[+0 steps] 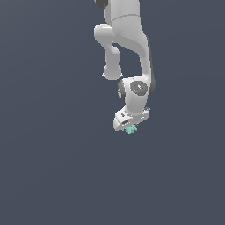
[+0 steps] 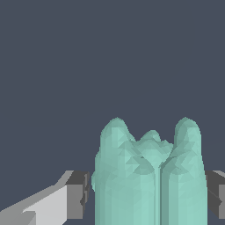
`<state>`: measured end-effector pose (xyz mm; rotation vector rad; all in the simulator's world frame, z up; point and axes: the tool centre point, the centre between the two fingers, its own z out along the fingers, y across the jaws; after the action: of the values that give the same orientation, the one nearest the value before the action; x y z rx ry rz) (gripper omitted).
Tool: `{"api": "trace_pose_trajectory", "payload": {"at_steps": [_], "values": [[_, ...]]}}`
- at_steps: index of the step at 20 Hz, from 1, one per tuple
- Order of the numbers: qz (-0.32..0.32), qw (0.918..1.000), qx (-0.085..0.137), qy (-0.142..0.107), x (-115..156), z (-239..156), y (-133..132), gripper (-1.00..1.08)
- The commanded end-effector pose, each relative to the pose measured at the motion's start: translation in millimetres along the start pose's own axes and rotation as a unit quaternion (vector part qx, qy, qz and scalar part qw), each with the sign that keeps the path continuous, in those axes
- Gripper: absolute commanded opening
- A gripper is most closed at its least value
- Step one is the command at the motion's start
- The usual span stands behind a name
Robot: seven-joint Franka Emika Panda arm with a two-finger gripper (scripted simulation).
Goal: Pick up the object and move it to a goal position.
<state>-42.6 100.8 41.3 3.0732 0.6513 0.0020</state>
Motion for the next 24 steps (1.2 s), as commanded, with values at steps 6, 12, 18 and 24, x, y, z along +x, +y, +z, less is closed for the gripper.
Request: {"api": "trace_pose_trajectory", "payload": {"at_steps": [6,12,18,24], "values": [[0.0,1.0,0.0,0.0,-20.4,-12.2,21.1,-1.0],[0.0,1.0,0.0,0.0,-55.6,-33.0,57.1,-1.0],[0.001,1.0,0.0,0.0,-101.7,-60.9,105.3,-1.0],[0.001,1.0,0.001,0.0,-144.5,-87.8,151.5,-1.0]]}}
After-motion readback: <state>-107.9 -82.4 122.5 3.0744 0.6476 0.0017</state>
